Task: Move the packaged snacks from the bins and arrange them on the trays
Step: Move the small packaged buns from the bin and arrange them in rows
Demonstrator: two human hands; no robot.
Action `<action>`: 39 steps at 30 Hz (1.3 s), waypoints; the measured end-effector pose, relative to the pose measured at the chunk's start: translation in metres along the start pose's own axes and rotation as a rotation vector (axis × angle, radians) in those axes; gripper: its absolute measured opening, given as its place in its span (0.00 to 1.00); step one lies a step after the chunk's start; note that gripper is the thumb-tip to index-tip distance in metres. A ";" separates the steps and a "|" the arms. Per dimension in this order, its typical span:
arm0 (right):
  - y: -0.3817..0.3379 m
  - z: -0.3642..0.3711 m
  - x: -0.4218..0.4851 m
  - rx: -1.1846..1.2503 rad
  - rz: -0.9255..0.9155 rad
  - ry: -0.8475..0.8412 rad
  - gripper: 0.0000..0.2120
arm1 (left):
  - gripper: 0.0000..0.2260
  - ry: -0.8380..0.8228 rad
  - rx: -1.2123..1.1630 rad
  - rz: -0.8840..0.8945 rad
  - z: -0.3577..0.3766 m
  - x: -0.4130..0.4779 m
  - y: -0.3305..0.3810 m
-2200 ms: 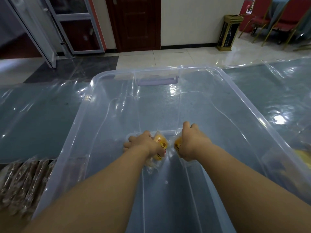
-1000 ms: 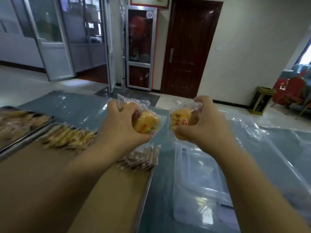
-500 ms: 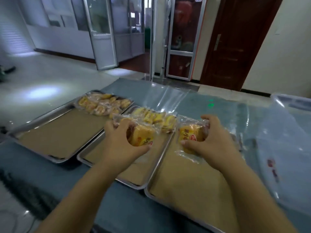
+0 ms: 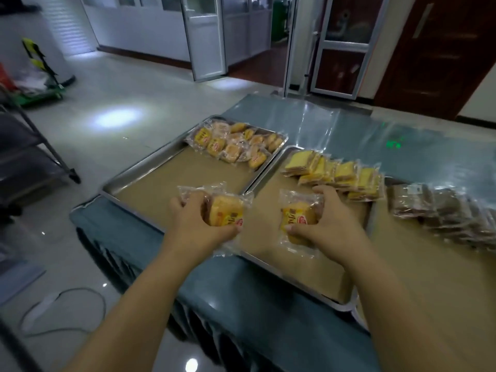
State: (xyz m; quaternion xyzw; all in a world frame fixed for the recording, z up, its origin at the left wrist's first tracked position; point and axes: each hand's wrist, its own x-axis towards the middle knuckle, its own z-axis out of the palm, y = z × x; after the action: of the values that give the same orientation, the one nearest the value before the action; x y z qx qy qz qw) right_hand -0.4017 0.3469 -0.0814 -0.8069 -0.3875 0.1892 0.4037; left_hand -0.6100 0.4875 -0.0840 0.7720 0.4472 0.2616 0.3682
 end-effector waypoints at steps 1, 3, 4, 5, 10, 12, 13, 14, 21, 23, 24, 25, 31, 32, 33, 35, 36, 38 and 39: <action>-0.002 0.012 0.011 0.007 0.014 -0.010 0.43 | 0.24 0.002 0.021 -0.008 -0.006 0.013 -0.009; -0.004 0.038 0.034 0.024 0.041 -0.023 0.43 | 0.23 0.010 0.043 -0.021 -0.019 0.041 -0.027; -0.006 0.050 0.046 0.038 0.064 -0.033 0.44 | 0.23 0.009 0.050 -0.032 -0.025 0.054 -0.035; -0.010 0.061 0.057 0.054 0.090 -0.039 0.45 | 0.24 -0.001 0.053 -0.041 -0.032 0.067 -0.043; -0.032 0.112 0.105 0.065 0.114 -0.053 0.43 | 0.24 -0.075 0.051 -0.074 -0.060 0.122 -0.079; -0.043 0.127 0.121 0.045 0.116 -0.068 0.44 | 0.25 -0.085 0.044 -0.095 -0.063 0.140 -0.096; -0.049 0.134 0.129 0.032 0.118 -0.073 0.45 | 0.26 -0.096 0.040 -0.110 -0.064 0.148 -0.104; -0.053 0.141 0.136 0.022 0.120 -0.079 0.46 | 0.26 -0.114 0.035 -0.123 -0.065 0.156 -0.113; -0.079 0.196 0.185 -0.097 0.169 -0.045 0.50 | 0.27 -0.258 -0.007 -0.152 -0.071 0.232 -0.163; -0.086 0.213 0.199 -0.116 0.198 -0.040 0.51 | 0.26 -0.310 -0.021 -0.139 -0.071 0.257 -0.174; -0.088 0.221 0.206 -0.114 0.218 -0.031 0.52 | 0.26 -0.331 -0.025 -0.127 -0.070 0.270 -0.179; -0.091 0.230 0.214 -0.103 0.239 -0.017 0.54 | 0.25 -0.345 -0.018 -0.109 -0.069 0.283 -0.183; -0.095 0.281 0.257 0.199 0.353 0.128 0.49 | 0.27 -0.428 0.105 -0.019 -0.055 0.355 -0.203; -0.094 0.288 0.262 0.196 0.372 0.140 0.45 | 0.28 -0.438 0.060 -0.016 -0.052 0.365 -0.206; -0.092 0.294 0.267 0.157 0.394 0.148 0.41 | 0.31 -0.446 0.012 -0.007 -0.048 0.374 -0.209; -0.087 0.302 0.272 0.000 0.422 0.161 0.37 | 0.37 -0.453 -0.021 0.011 -0.040 0.388 -0.213; -0.083 0.305 0.274 -0.066 0.435 0.172 0.36 | 0.37 -0.449 -0.004 0.027 -0.036 0.394 -0.213; -0.077 0.307 0.279 -0.102 0.481 0.184 0.36 | 0.36 -0.424 0.058 0.069 -0.028 0.403 -0.213; -0.075 0.307 0.282 -0.101 0.504 0.188 0.35 | 0.36 -0.409 0.091 0.088 -0.025 0.407 -0.213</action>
State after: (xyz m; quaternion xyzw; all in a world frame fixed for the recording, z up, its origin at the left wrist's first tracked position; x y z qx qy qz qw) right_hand -0.4502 0.7492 -0.2046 -0.9110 -0.1442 0.1886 0.3373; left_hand -0.5461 0.9252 -0.2102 0.8436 0.3406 0.0949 0.4041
